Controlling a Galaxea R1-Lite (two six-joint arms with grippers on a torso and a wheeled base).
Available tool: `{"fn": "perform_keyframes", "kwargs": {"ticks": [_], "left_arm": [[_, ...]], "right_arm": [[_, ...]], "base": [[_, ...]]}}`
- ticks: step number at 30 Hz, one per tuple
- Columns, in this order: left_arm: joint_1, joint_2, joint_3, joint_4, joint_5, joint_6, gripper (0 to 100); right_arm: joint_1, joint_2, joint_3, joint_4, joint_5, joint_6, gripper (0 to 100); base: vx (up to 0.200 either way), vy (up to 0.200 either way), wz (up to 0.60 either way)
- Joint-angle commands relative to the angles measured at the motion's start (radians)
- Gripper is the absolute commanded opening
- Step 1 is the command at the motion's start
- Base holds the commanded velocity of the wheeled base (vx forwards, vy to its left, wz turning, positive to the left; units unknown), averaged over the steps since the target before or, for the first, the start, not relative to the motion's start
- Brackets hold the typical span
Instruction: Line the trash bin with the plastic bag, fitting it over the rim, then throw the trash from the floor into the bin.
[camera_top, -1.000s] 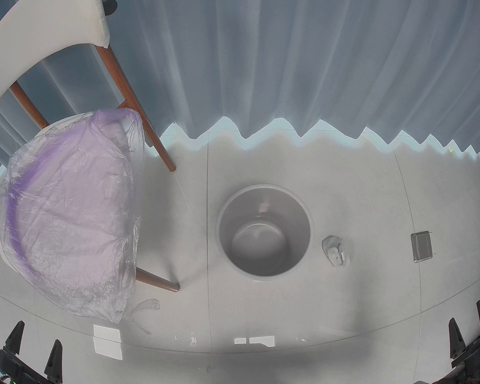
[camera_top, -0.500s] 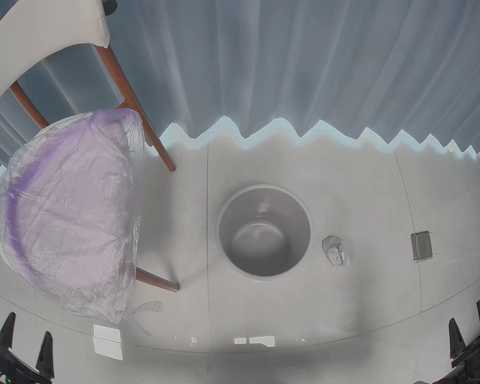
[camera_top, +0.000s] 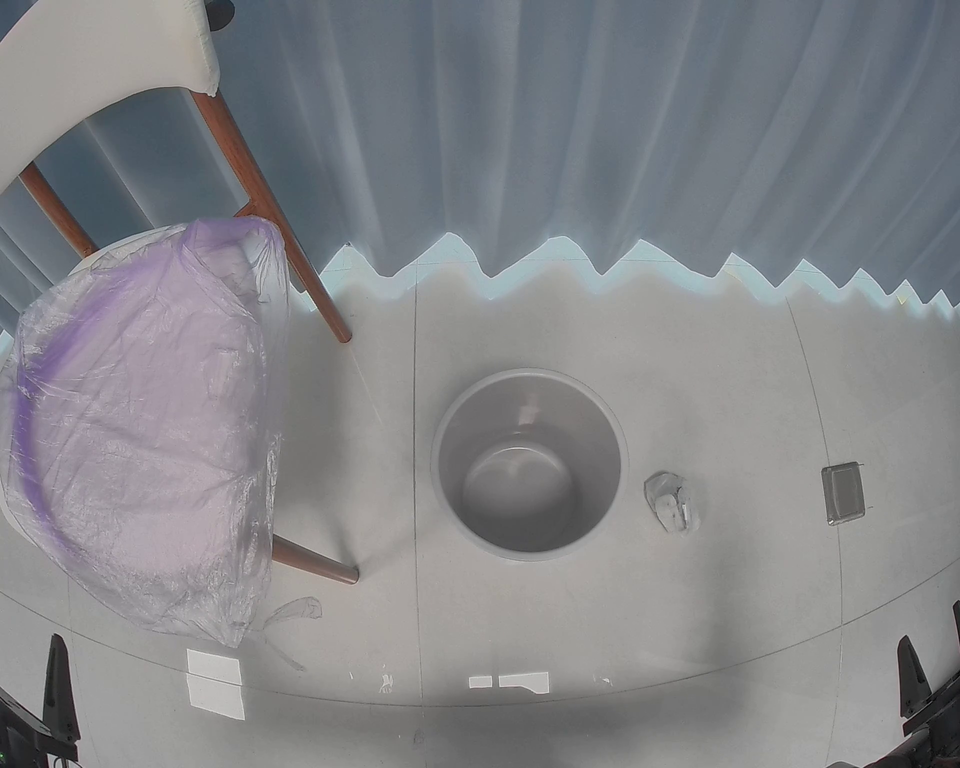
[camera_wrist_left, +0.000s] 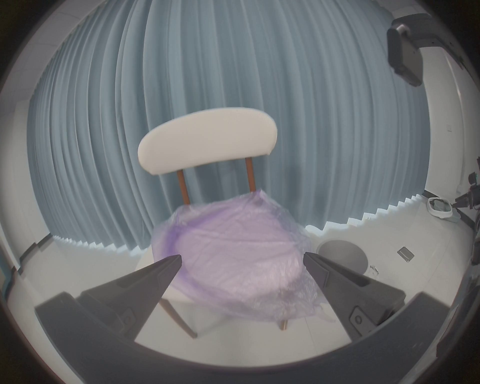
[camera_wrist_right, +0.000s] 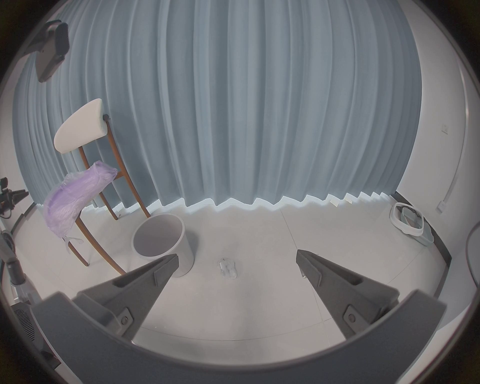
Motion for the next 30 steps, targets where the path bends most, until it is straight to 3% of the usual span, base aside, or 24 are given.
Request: {"fn": "perform_keyframes", "kwargs": {"ticks": [1, 6, 15, 23, 30], "left_arm": [[0.000, -0.016, 0.018, -0.046, -0.023, 0.028, 100], [0.000, -0.016, 0.018, -0.175, -0.073, 0.074, 100], [-0.001, -0.016, 0.012, -0.184, -0.210, 0.079, 100], [-0.015, 0.030, -0.028, -0.183, -0.236, 0.079, 100], [-0.075, 0.169, -0.058, -0.180, -0.265, 0.089, 100]], "right_arm": [[0.000, -0.017, 0.016, 0.000, 0.000, 0.000, 100], [0.000, -0.017, 0.016, 0.000, 0.000, 0.000, 100], [0.000, -0.017, 0.016, 0.000, 0.000, 0.000, 100], [0.000, -0.017, 0.016, 0.000, 0.000, 0.000, 100], [0.000, -0.017, 0.016, 0.000, 0.000, 0.000, 100]], "base": [[0.000, 0.000, 0.00], [0.000, 0.000, 0.00], [0.000, 0.000, 0.00], [0.000, 0.000, 0.00], [0.000, 0.000, 0.00]]}}
